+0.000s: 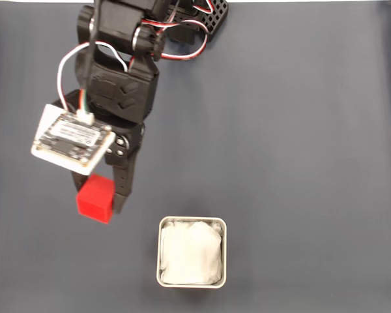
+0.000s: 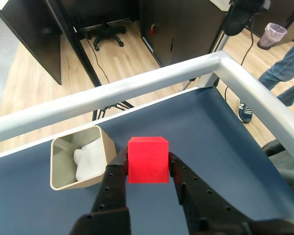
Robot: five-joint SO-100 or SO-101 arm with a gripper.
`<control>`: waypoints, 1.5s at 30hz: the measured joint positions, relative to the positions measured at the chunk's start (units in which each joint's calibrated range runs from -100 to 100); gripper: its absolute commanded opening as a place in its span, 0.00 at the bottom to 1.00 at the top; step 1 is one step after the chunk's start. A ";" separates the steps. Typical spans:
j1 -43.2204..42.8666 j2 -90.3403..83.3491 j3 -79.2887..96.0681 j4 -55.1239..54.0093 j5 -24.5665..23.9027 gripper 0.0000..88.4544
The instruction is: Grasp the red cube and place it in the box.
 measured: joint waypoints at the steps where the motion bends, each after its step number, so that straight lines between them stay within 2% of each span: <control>1: -0.45 0.00 0.63 -0.56 0.00 0.10; 17: -5.79 -0.96 11.57 -9.86 0.93 0.10; 45: -12.31 -0.52 15.19 -21.72 1.56 0.10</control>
